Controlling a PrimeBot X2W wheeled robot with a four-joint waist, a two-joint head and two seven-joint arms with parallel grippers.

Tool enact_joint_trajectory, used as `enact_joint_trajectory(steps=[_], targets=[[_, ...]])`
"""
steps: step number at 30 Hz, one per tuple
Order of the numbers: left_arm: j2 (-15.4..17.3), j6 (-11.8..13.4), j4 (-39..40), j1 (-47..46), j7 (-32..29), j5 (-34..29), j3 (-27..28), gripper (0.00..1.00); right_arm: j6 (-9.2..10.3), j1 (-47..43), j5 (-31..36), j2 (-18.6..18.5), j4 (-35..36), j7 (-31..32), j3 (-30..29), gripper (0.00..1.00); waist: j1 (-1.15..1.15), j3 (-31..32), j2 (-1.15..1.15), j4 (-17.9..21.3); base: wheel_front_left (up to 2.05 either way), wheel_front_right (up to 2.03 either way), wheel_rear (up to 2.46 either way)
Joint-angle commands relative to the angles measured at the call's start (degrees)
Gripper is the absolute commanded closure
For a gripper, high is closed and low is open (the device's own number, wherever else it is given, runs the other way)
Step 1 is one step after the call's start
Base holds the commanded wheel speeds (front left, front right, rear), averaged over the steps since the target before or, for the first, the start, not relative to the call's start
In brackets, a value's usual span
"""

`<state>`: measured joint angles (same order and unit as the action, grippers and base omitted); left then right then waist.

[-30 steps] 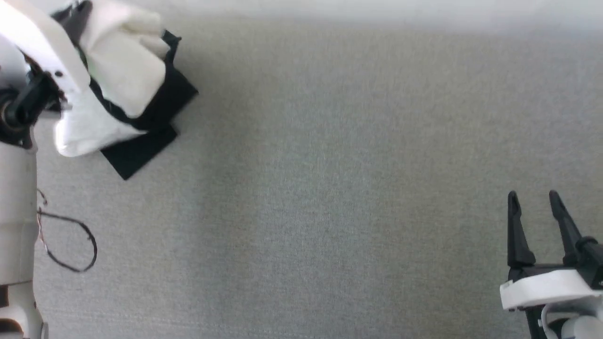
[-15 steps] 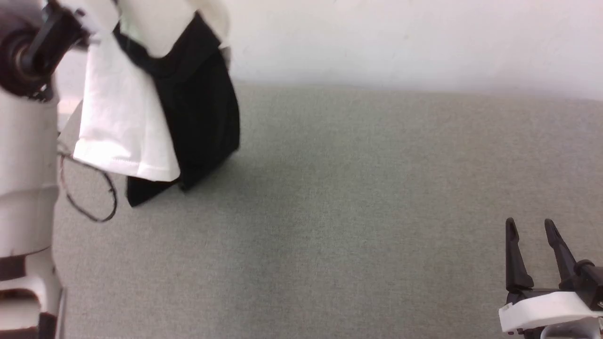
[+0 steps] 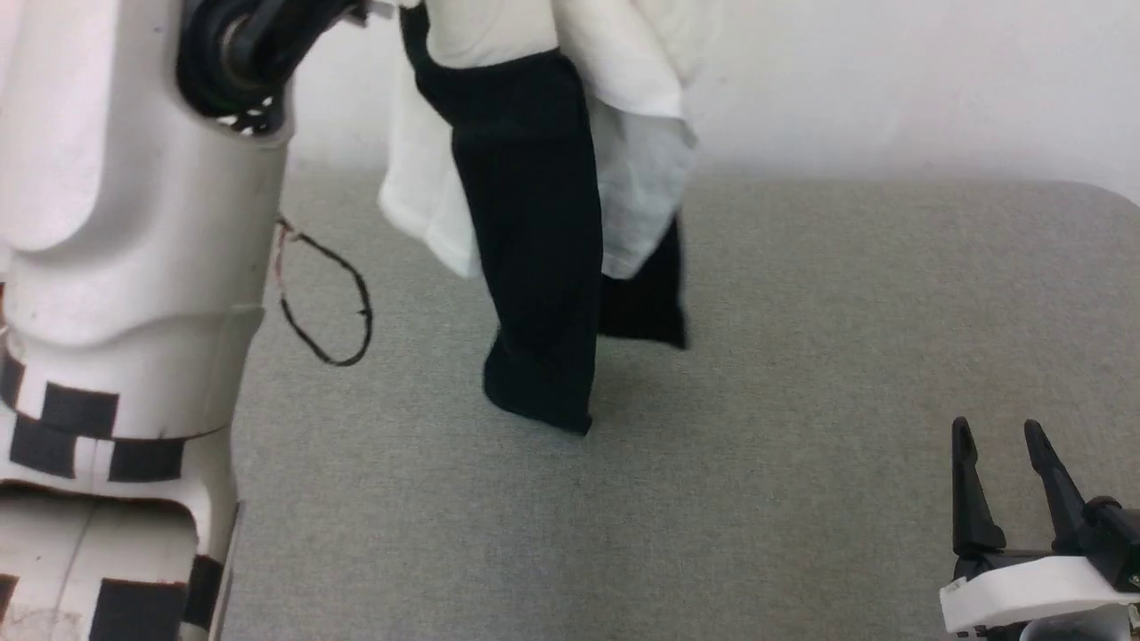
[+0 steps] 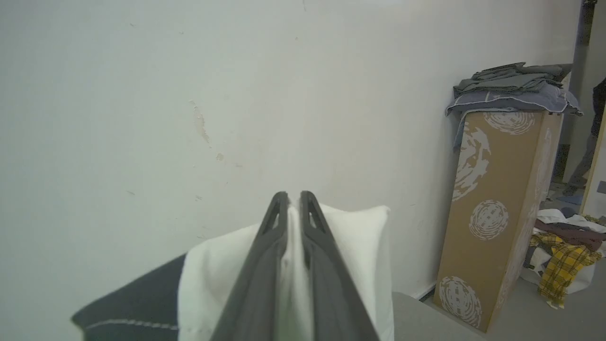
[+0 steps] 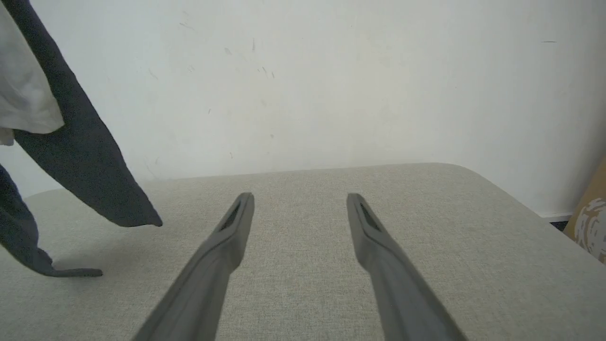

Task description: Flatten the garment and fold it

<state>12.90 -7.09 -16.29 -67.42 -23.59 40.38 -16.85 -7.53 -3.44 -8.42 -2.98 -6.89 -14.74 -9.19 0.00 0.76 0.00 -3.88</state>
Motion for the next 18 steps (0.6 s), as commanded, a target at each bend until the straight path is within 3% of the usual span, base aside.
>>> enact_joint_trajectory(steps=[1,11,18], targets=[[-0.7,-0.4,-0.1,-1.4,0.4,0.5,-0.5,1.0,0.04,0.5,-0.4,0.1,0.0,-0.3,0.0,0.0,0.0,-0.8,0.0,1.0,0.0,0.0,0.0],[-4.5,-0.4,-0.4,-0.8,3.6,1.8,-5.7,1.0,0.04,2.3,-0.8,0.1,0.1,-0.3,-0.4,0.0,0.0,-5.1,0.0,4.5,0.0,0.0,0.0],[-6.7,-0.4,-3.1,6.0,10.4,1.1,-9.8,1.0,0.04,4.1,-1.0,0.1,0.5,-0.3,-0.6,0.0,0.0,-8.3,0.0,5.5,0.0,0.0,0.0]])
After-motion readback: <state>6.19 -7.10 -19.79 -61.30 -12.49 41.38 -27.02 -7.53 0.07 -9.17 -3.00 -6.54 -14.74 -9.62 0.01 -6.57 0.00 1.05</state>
